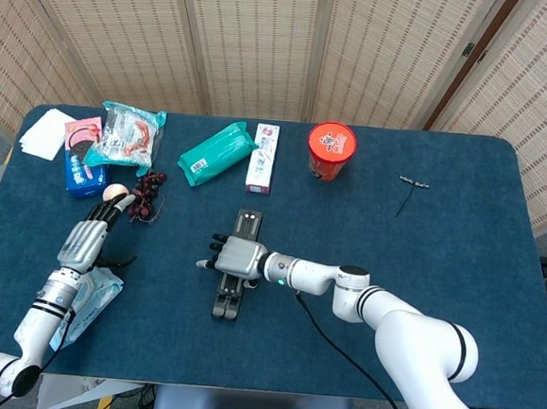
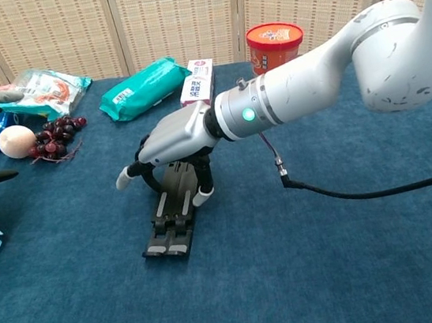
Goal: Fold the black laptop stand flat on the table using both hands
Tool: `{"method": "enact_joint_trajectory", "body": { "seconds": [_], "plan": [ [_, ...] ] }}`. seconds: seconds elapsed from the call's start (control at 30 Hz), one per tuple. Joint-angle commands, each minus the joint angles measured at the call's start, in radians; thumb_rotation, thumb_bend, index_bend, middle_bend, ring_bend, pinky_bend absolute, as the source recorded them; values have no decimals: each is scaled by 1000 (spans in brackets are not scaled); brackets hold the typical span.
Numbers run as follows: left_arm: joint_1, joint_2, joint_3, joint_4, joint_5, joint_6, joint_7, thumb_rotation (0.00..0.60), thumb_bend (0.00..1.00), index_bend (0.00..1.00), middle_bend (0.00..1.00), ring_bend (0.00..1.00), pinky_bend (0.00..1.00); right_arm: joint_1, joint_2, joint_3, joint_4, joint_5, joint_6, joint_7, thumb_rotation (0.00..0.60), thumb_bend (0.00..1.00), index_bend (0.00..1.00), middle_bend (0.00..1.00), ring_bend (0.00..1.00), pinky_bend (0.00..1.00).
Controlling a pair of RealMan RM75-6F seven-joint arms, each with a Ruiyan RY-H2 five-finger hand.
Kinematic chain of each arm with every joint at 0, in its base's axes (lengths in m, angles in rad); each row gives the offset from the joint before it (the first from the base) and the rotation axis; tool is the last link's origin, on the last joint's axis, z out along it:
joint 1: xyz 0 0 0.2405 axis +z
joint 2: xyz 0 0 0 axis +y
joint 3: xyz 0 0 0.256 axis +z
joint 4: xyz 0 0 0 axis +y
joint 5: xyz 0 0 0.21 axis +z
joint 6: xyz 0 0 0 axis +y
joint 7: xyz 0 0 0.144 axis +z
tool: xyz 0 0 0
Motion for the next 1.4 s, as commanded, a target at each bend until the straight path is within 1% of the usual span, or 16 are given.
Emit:
{"method": "enact_joint_trajectory", "body": {
  "seconds": [0.03,0.13,0.2,0.3,0.4,0.53,0.63,0.73,0.87,0.93,1.03,1.13,1.23,1.4],
  "plan": [
    [0,0,-1,-1,2,2,1,600,177,0,2,35,40,-1,3,6,-8,5,5,-3,600,180,0,156,0,0],
    [-1,1,-2,-5,2,3,4,600,176,0,2,35,39,-3,7,16,-14,14,9,-15,600,180,0,26,0,0],
    [-1,3,-2,-8,1,3,7,600,175,0,2,35,38,-7,14,21,-22,19,14,-24,600,180,0,1,0,0],
    [-1,8,-2,-15,1,3,16,600,175,0,2,32,39,-21,40,33,-49,35,26,-46,600,179,0,0,0,0],
    [1,19,-1,-26,2,5,26,600,178,0,2,32,39,-57,92,59,-105,75,49,-98,600,179,0,0,0,0],
    [7,38,0,-50,2,17,57,600,177,0,7,31,38,-152,194,115,-238,184,96,-216,600,179,0,0,0,0],
    [15,55,4,-73,6,33,84,600,177,0,13,31,38,-262,292,150,-377,303,155,-355,600,179,0,0,0,0],
    [20,67,6,-86,7,41,103,600,177,0,17,31,38,-351,372,164,-494,404,207,-468,600,179,0,0,0,0],
    [30,80,2,-102,3,66,141,600,177,0,23,31,39,-474,491,158,-653,519,304,-626,600,179,0,0,0,0],
    [39,87,4,-110,-2,80,167,600,177,0,27,31,38,-533,543,147,-718,555,360,-682,600,180,0,0,0,0],
    [58,100,7,-130,-8,108,206,600,177,0,31,31,38,-618,601,131,-793,590,442,-734,600,179,0,0,0,0],
    [86,124,16,-159,-11,146,245,600,178,0,32,31,39,-700,647,111,-847,609,515,-760,600,179,0,0,0,0],
    [120,152,27,-191,-8,188,265,600,177,0,33,31,38,-780,683,91,-879,610,579,-753,600,178,0,0,0,0],
    [177,196,52,-235,15,259,290,600,178,0,35,31,39,-909,704,78,-884,593,711,-736,600,177,0,0,0,0]
  ]
}}
